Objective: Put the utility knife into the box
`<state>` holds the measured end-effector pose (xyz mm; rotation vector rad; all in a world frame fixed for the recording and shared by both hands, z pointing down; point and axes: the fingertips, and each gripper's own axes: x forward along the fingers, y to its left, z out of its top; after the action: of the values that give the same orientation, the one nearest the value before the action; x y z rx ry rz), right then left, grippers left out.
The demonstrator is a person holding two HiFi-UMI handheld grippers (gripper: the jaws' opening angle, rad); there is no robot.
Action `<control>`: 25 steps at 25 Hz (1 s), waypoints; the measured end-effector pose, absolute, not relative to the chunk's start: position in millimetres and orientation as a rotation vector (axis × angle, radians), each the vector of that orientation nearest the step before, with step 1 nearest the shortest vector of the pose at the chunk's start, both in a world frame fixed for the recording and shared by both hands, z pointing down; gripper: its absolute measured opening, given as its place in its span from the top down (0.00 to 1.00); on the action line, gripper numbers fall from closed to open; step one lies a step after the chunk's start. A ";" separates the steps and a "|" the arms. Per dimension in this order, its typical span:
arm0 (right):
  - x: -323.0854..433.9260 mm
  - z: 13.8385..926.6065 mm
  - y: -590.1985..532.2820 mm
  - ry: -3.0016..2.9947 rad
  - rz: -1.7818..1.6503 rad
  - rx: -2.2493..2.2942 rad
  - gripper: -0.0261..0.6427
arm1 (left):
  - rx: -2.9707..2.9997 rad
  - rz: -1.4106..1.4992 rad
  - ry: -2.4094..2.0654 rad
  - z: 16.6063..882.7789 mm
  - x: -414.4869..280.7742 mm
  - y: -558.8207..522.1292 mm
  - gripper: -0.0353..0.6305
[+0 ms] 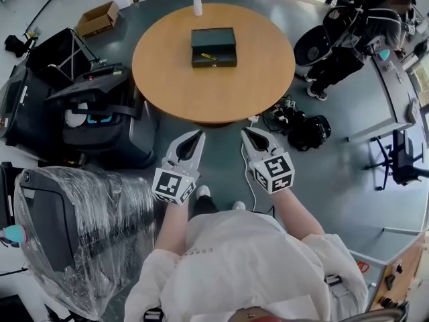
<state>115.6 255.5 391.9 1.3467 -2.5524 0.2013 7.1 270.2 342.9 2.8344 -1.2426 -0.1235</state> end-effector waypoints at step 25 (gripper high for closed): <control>113.4 397.2 257.4 -2.606 0.198 1.276 0.97 | 2.831 -0.027 -1.273 352.2 14.1 270.9 0.93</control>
<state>113.4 257.4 397.2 1.2764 -2.6064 0.1985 14.1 270.9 352.2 2.8312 -1.2734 -0.0269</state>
